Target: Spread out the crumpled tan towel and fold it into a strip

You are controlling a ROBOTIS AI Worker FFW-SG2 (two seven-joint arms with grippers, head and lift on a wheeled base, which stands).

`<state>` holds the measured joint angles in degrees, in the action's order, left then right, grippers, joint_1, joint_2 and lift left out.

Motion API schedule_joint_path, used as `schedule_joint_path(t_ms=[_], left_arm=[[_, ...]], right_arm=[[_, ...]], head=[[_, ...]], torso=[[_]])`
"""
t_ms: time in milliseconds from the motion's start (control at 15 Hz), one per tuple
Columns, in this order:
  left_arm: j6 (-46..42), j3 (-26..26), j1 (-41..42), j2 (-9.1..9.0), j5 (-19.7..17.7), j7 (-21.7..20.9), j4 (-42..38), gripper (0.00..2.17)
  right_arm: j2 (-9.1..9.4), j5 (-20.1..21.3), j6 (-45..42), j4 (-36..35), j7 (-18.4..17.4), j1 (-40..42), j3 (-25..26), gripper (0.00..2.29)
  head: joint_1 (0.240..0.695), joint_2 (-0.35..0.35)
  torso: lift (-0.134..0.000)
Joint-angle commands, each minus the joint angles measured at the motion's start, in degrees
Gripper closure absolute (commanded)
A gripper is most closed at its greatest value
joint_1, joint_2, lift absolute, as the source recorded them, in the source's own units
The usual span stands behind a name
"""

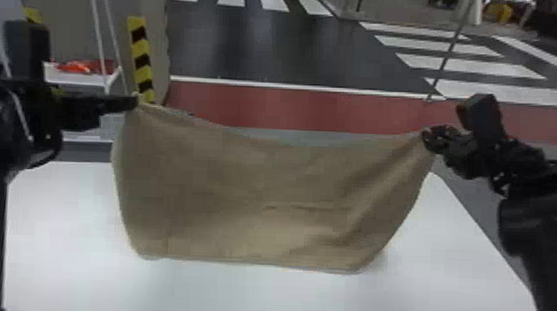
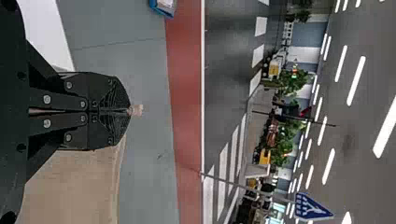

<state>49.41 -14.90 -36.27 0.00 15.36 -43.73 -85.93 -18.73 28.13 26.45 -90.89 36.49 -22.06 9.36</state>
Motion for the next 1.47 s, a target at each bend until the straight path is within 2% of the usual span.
schedule_joint_path(t_ms=[0,133,200,267,333,467,533,733,1000,1200,1400], left_arm=[[0.3,-1.9,-0.3,0.18,-1.2,-0.7,-3.0,2.01],[2.9,-5.0,4.7,0.53,-3.1,-1.9,-11.4,2.01],[4.9,-6.4,9.3,1.76,-5.9,-2.4,-16.2,2.01],[5.4,-7.9,14.9,2.55,-8.7,-2.6,-21.0,2.01],[5.4,-9.7,20.5,2.55,-10.0,-3.5,-25.6,2.01],[4.9,-12.0,29.8,2.46,-12.9,-4.2,-30.3,2.01],[3.3,-12.5,34.2,2.28,-13.8,-4.8,-31.1,2.01],[-3.7,-14.8,43.2,1.67,-17.6,-5.7,-31.5,2.01],[-8.8,-15.6,49.0,1.14,-17.9,-6.7,-30.2,2.01],[-13.4,-15.9,50.3,1.14,-17.4,-6.6,-27.0,2.01],[-14.6,-17.1,50.3,1.85,-16.9,-6.3,-25.6,2.0]], right_arm=[[-2.63,-0.5,1.1,1.4,0.3,-5.8,-2.1,1.06],[-5.0,-3.6,2.5,-4.3,2.6,-2.4,-1.9,1.06],[-5.7,-4.8,2.7,-9.7,5.0,2.6,-0.8,1.06],[-6.14,-4.8,2.3,-15.0,6.7,9.2,0.7,1.05],[-6.14,-5.4,0.6,-19.1,8.9,15.7,3.0,1.06],[-5.97,-6.2,-3.8,-23.0,12.0,25.8,5.4,1.06],[-5.35,-6.2,-6.8,-23.6,13.4,29.9,6.3,1.06],[-4.56,-6.4,-14.9,-22.8,13.6,39.0,8.6,1.06],[-4.56,-5.5,-23.2,-18.4,13.7,45.1,8.8,1.06],[-4.56,1.8,-28.2,-15.5,13.6,46.0,7.3,1.05],[-5.09,4.1,-29.5,-15.2,13.8,46.1,7.6,1.06]], head=[[0.487,-0.132],[0.418,-0.125],[0.411,-0.121],[0.413,-0.11],[0.425,-0.098],[0.488,-0.072],[0.576,-0.051],[0.695,-0.032],[0.695,-0.025],[0.695,-0.012],[0.695,-0.001]], torso=[[-0.124],[-0.124],[-0.124],[-0.124],[-0.124],[-0.124],[-0.124],[-0.124],[-0.124],[-0.124],[-0.124]])
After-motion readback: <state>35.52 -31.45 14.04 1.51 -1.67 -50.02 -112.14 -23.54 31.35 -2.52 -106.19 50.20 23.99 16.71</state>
